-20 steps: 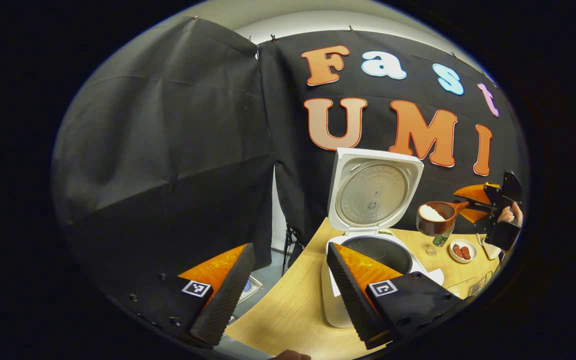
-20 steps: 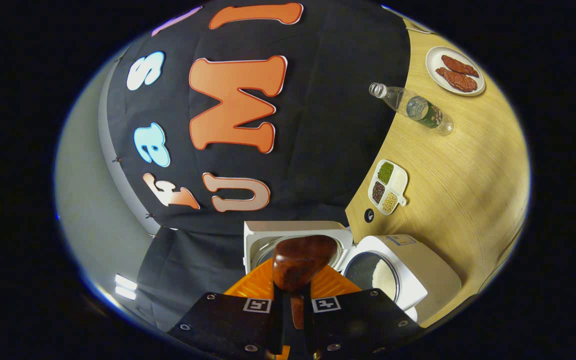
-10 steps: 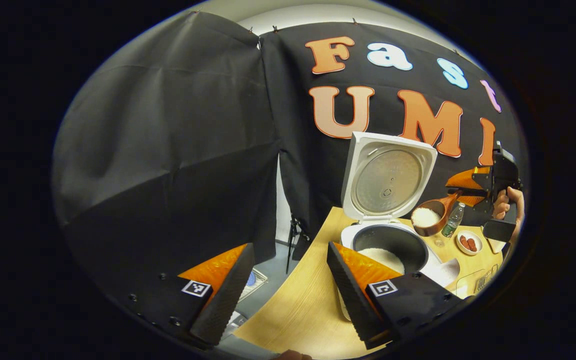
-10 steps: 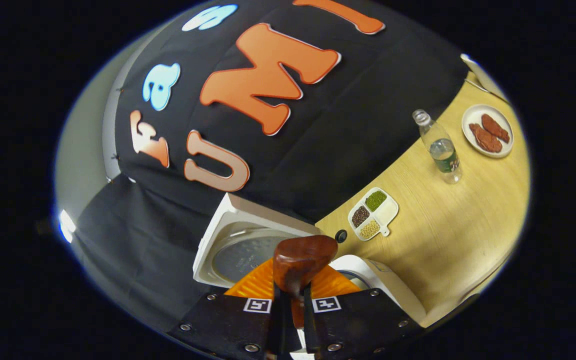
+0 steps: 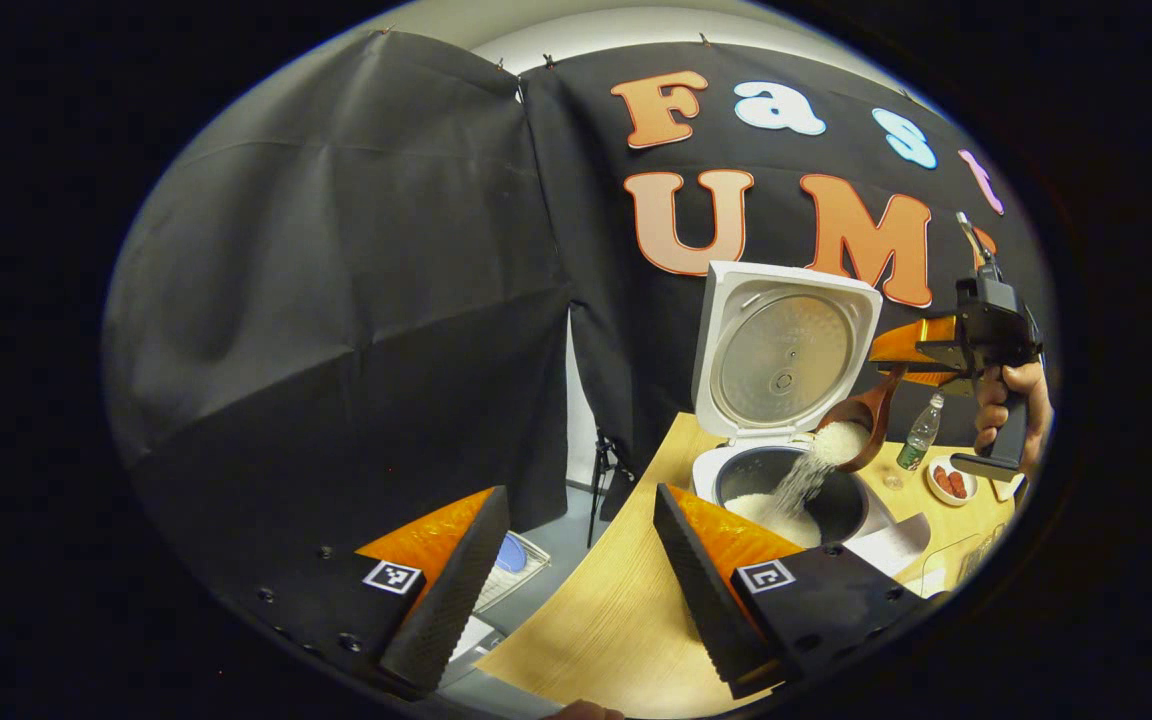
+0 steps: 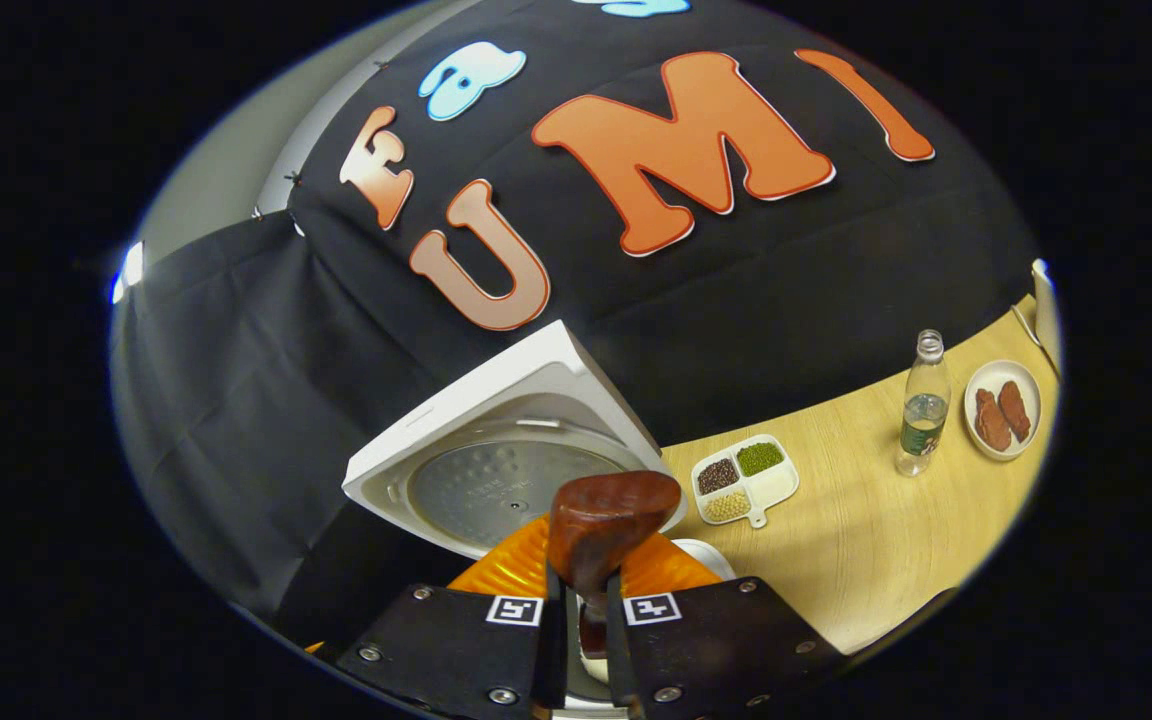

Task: Close the left gripper, press the button to open the rice cooker; take a wooden spoon from the chopstick holder with the right hand, scoop a spoonful of rice and pour it into the rice cooker, then put the wooden spoon back into the chopstick holder.

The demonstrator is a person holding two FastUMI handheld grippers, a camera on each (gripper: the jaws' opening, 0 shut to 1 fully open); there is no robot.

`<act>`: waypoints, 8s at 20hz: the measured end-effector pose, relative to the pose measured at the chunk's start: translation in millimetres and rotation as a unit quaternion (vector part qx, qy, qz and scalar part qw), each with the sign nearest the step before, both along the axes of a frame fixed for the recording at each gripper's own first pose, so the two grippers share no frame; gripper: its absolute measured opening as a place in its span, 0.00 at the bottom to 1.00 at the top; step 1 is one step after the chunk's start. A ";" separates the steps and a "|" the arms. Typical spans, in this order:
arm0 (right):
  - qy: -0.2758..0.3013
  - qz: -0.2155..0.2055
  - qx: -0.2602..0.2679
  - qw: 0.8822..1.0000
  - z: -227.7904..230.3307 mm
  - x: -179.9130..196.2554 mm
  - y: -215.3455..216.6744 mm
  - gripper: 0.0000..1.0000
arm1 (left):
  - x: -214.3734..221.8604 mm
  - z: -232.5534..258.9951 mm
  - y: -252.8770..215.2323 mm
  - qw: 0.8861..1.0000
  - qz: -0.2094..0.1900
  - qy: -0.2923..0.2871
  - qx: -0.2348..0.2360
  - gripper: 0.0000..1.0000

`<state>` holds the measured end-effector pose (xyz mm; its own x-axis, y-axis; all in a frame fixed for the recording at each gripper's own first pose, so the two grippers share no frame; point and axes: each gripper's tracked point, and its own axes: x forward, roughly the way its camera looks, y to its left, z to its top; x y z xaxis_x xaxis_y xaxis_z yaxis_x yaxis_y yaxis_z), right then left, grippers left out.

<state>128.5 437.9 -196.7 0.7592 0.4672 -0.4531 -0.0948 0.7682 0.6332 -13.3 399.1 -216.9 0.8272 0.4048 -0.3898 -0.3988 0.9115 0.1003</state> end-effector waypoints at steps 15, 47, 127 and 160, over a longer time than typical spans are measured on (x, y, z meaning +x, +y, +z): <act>-0.155 0.103 -0.123 0.975 37.2 4.9 39.5 0.15 | 6.1 -3.6 13.0 1.000 0.012 0.003 0.008 0.97; -0.123 0.011 -0.127 0.984 30.8 -64.6 -183.9 0.15 | 55.1 4.5 -114.8 0.997 -0.075 0.004 -0.016 0.99; 0.006 -0.105 -0.231 0.967 -50.4 -158.1 -435.6 0.90 | 133.3 -112.4 -218.5 0.895 0.030 0.409 -0.177 1.00; -0.267 -0.107 -0.234 0.929 147.7 -75.8 -337.5 0.90 | 77.8 167.4 -334.2 0.968 -0.194 -0.157 0.005 1.00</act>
